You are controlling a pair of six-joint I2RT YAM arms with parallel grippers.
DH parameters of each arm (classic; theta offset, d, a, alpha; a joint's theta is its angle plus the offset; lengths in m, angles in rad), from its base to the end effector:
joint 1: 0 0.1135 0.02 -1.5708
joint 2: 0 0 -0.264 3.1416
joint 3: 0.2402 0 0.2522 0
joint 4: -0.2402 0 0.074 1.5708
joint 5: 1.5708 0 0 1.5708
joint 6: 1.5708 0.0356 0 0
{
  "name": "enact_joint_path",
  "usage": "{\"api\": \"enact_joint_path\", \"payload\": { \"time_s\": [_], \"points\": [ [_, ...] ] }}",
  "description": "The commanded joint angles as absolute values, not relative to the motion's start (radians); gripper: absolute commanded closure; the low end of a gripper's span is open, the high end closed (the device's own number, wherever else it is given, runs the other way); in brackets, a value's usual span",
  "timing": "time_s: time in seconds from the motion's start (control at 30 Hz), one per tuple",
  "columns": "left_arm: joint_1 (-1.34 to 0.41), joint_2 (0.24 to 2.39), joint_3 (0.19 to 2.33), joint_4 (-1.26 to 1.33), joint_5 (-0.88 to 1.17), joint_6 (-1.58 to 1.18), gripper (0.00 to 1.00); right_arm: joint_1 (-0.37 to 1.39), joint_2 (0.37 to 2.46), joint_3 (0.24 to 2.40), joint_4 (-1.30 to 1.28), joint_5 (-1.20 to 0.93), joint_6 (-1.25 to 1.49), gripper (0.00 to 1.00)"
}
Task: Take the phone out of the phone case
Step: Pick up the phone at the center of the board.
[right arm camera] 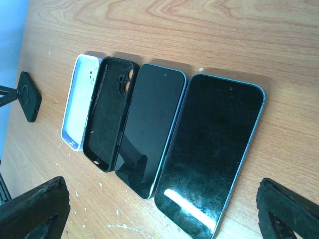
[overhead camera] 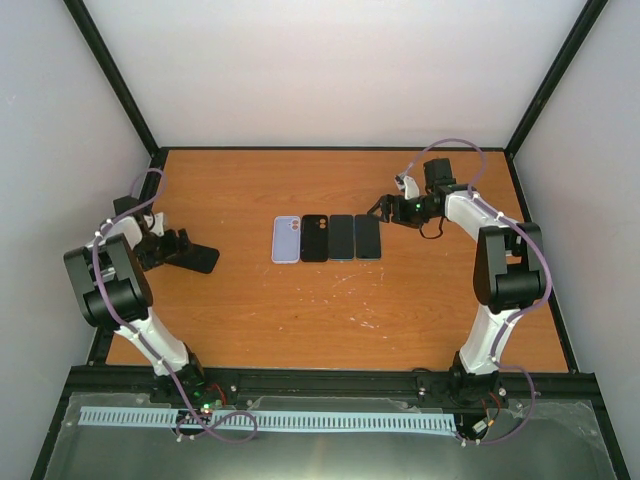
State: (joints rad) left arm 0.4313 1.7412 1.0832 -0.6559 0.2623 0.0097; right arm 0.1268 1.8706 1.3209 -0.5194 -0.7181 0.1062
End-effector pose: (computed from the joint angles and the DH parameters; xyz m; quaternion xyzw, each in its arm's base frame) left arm 0.2971 0.1266 0.1665 -0.1893 0.9650 -0.0988 0.1523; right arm 0.3806 0.0721 0.2005 -0.0966 0.9060 0.3651 0.1913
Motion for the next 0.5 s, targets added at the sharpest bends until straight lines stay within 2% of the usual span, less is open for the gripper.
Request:
{"api": "enact_joint_path", "payload": {
  "time_s": [0.0,0.23,0.47],
  "points": [
    [0.436,1.777,1.103,-0.651,0.325,-0.003,0.00,0.123,1.841,1.311,-0.505,-0.734,0.091,0.00],
    [0.425,1.854,1.161,-0.617,0.464,-0.001,0.00,0.121,1.850,1.311,-0.500,-0.739,0.092,0.00],
    [0.344,1.954,1.281,-0.627,0.468,0.027,0.00,0.121,1.857,1.322,-0.505,-0.745,0.094,0.00]
  ]
}}
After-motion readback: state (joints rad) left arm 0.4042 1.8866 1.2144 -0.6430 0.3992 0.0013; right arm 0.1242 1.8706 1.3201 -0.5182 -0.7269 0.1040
